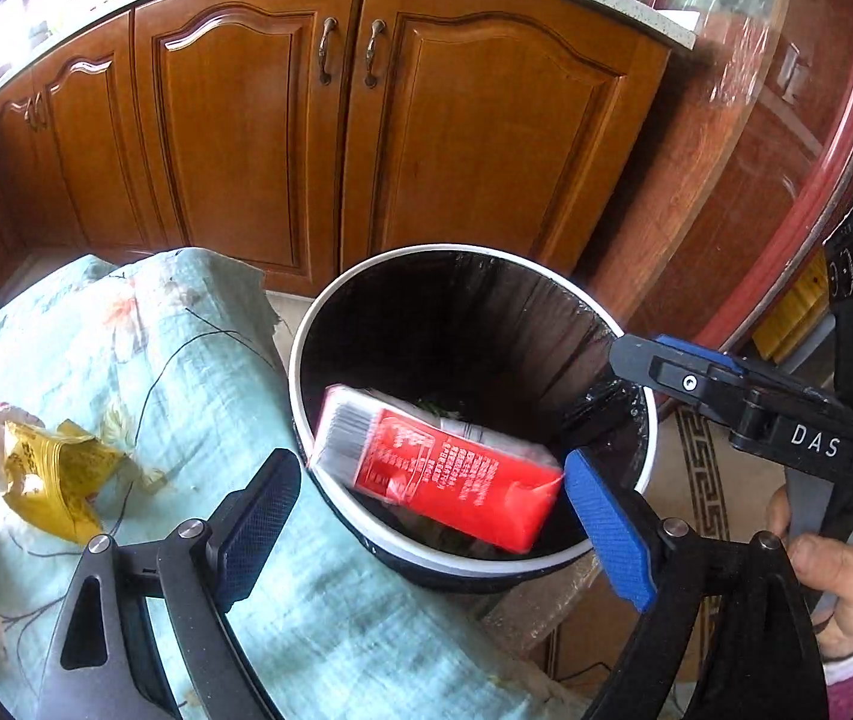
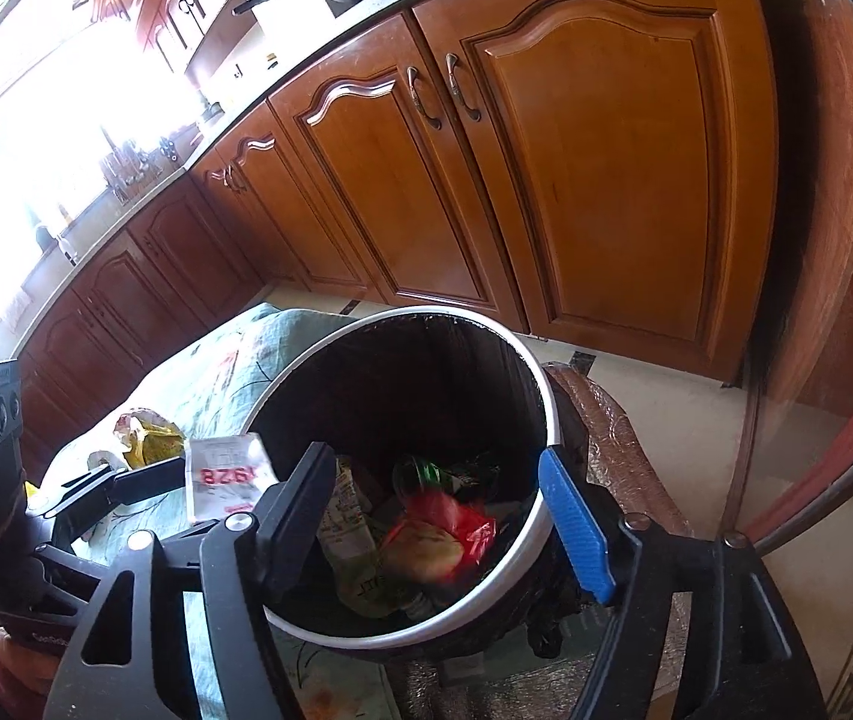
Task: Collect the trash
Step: 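Carry red bag and white carton over the bin and open both tools, then move both tools back toward the yellow wrapper and crumpled paper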
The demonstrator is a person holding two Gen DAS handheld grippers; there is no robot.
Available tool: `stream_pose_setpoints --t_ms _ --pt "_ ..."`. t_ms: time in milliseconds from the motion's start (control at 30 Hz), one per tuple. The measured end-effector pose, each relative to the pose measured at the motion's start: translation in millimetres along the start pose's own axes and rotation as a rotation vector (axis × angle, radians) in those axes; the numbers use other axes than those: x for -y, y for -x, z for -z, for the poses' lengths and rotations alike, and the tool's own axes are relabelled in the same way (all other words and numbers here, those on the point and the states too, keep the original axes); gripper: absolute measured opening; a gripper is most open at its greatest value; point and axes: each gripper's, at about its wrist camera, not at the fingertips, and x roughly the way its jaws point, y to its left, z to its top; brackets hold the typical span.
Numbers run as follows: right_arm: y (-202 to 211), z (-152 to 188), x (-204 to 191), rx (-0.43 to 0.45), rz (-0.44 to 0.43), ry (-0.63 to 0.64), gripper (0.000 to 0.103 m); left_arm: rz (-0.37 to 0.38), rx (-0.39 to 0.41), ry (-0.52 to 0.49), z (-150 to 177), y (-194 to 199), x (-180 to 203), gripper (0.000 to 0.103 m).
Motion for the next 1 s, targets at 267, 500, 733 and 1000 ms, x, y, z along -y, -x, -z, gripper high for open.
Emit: stream_pose_setpoints --t_ms 267,500,733,1000 --pt "17.7 7.3 0.2 0.049 -0.017 -0.051 0.073 0.019 0.045 -0.002 6.0 19.6 0.6 0.091" --pt "31.2 18.1 -9.2 0.072 -0.034 -0.072 0.077 0.013 0.057 0.071 38.1 41.2 -21.0 0.091" --pt "28.8 49.3 -36.5 0.057 -0.079 -0.084 0.079 -0.027 0.078 0.183 87.2 79.7 -53.0 0.091" --pt "15.0 76.0 -92.9 0.008 -0.151 -0.014 0.080 -0.097 0.124 0.271 134.0 132.0 -82.2 0.091"
